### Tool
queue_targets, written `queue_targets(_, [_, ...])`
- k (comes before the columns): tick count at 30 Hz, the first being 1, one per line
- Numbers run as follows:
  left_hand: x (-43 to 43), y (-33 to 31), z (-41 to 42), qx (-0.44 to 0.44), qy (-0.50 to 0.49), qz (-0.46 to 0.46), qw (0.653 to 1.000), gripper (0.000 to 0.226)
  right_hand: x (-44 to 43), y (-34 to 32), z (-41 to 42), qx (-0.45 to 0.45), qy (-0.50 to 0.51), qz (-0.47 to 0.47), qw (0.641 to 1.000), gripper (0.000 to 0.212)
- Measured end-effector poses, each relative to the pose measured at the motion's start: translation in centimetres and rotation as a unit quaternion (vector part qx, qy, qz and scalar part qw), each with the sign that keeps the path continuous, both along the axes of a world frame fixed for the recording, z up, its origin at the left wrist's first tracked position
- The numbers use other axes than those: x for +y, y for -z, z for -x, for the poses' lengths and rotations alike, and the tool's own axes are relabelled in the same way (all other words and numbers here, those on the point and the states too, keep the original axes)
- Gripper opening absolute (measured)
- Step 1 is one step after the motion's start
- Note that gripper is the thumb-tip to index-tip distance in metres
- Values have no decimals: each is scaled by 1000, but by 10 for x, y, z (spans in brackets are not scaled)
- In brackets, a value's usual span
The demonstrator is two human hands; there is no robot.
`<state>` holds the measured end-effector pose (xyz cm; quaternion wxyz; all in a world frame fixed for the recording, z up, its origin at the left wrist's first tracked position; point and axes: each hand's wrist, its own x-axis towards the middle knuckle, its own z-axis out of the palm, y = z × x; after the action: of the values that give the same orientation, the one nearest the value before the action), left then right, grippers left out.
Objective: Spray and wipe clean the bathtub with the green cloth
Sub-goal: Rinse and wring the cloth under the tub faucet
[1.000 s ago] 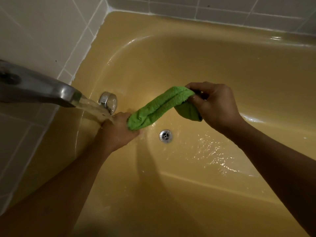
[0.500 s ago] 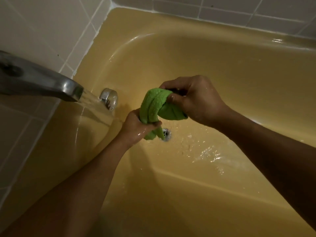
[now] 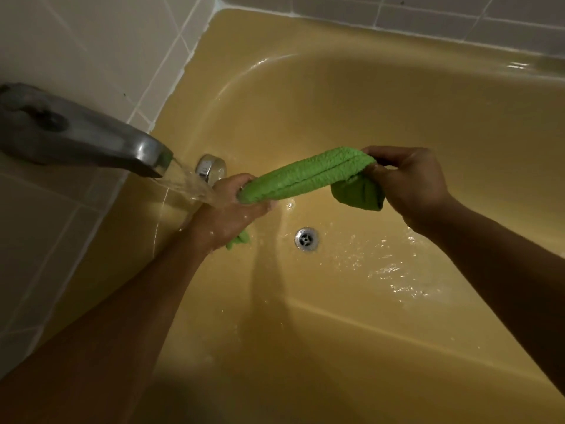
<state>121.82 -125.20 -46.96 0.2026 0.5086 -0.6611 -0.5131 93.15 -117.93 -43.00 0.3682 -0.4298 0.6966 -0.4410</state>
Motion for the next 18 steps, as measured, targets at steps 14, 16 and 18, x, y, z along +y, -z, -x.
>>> queue_targets(14, [8,0,-11,-15,10,-13,1000,25,-7,4,-9,-30,7,5,1000,29])
queue_targets(16, [9,-4,-12,29,5,-83,996,35,-7,7,-4,-61,42,2,997,26])
queue_targets(18, [10,-9,-13,44,8,-126,991,41,-4,11,2,-85,67,-15,994,24])
